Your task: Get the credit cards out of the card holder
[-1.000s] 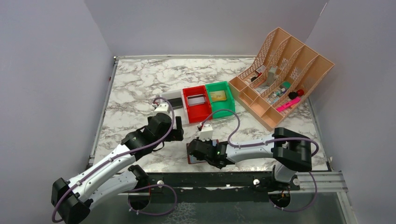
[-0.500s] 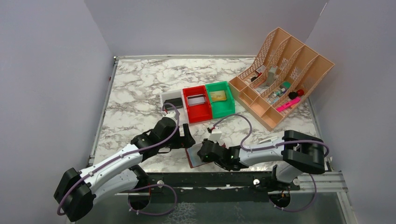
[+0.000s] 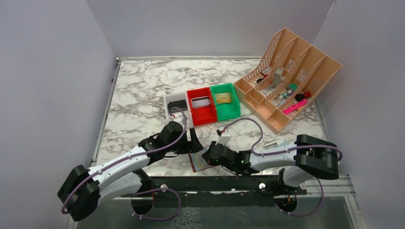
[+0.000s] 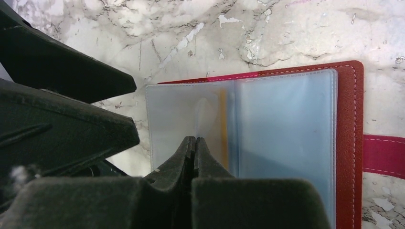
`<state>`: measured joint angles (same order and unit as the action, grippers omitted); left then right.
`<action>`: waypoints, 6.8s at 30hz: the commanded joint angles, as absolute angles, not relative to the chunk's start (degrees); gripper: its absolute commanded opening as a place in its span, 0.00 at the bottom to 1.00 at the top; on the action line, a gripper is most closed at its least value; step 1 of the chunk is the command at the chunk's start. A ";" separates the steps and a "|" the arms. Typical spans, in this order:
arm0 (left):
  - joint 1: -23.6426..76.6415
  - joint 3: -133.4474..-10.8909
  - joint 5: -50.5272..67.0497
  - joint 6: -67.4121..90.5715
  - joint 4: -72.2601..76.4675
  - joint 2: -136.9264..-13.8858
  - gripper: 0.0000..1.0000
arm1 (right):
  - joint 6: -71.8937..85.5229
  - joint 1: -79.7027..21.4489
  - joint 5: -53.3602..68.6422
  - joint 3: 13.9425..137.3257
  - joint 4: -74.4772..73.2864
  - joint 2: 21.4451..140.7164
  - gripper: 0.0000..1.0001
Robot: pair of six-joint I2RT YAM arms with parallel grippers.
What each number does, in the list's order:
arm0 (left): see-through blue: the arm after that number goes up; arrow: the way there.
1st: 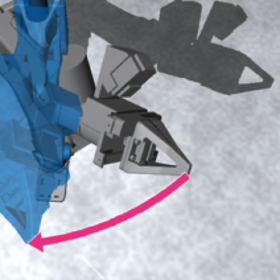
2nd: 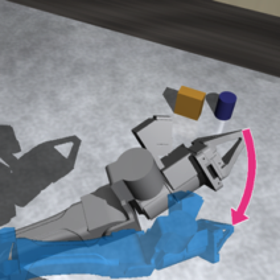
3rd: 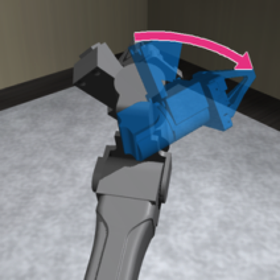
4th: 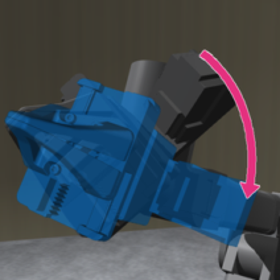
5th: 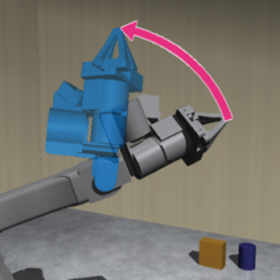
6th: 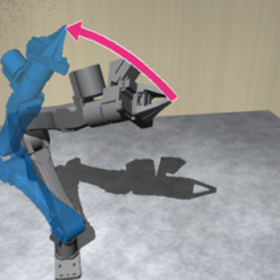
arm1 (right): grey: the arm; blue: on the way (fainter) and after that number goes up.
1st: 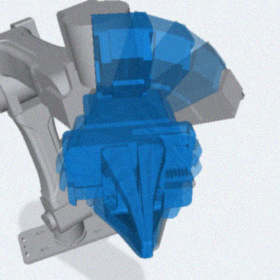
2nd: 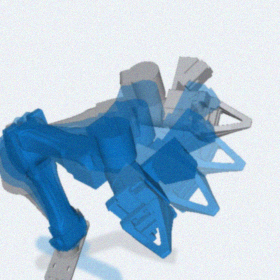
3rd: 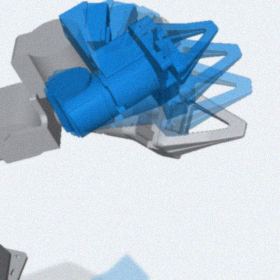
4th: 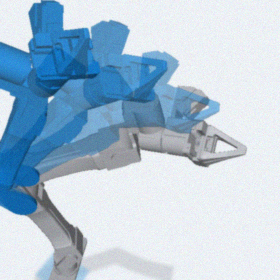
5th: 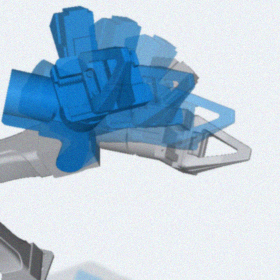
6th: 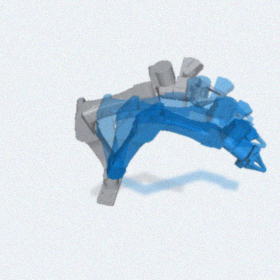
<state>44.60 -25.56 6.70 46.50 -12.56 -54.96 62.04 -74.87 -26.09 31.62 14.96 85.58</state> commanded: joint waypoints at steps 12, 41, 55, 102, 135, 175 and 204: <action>50.13 -20.92 6.93 51.99 3.83 -59.67 0.68 | 65.24 -74.34 -27.77 30.44 16.28 85.27 0.01; 51.66 -17.17 12.06 55.54 15.56 -62.60 0.50 | 73.50 -74.26 -36.60 26.62 1.73 72.38 0.30; 58.25 -26.40 7.42 53.28 16.59 -74.82 0.48 | 81.77 -74.25 -45.14 23.49 -18.22 54.29 0.30; 61.96 -19.46 -23.60 60.52 -15.91 -44.89 0.72 | 50.60 -73.33 -23.31 33.26 6.09 76.27 0.26; 61.96 -25.47 -7.95 49.57 -4.22 -65.18 0.36 | 53.05 -64.95 -6.32 29.81 14.87 84.05 0.19; 62.04 -26.39 -10.72 51.94 -11.71 -69.63 0.51 | 49.90 -63.72 -6.87 35.28 4.62 85.12 0.18; 62.01 -26.25 -14.06 49.40 -9.26 -67.02 0.36 | 55.72 -63.72 -3.60 26.97 18.35 79.02 0.08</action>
<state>61.65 -27.11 -13.23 50.00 -9.06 -69.19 52.77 -63.64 -5.08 28.86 11.18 80.84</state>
